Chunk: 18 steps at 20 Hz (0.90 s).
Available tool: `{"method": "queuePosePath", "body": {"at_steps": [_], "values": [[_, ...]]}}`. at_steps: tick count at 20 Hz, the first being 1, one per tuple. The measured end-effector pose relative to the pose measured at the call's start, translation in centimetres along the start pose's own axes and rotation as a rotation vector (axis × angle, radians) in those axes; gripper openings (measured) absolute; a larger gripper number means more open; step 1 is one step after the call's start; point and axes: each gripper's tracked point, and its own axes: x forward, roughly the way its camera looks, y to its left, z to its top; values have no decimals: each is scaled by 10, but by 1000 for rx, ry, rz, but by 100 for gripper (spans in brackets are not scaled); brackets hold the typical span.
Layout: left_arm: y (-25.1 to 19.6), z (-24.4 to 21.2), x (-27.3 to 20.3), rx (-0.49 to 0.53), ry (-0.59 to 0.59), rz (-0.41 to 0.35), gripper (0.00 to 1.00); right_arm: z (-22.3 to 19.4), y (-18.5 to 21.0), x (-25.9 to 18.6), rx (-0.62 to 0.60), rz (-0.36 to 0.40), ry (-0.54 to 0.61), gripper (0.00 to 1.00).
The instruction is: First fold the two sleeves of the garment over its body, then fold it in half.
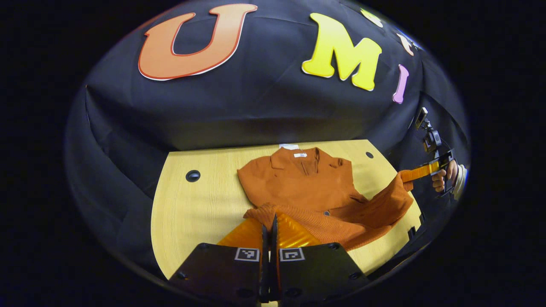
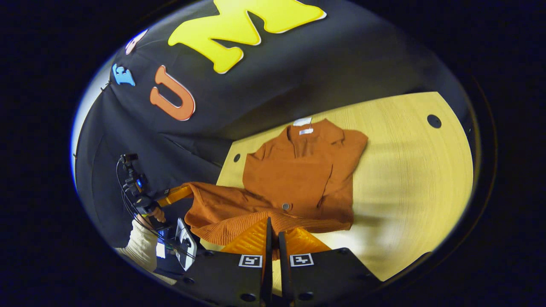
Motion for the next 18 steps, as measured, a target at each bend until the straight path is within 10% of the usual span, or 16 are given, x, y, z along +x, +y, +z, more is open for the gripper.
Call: {"method": "queuePosePath", "body": {"at_steps": [18], "values": [[64,30,234,-209,-51,16,4,111,-135,163,326,-127,-160,9]]}}
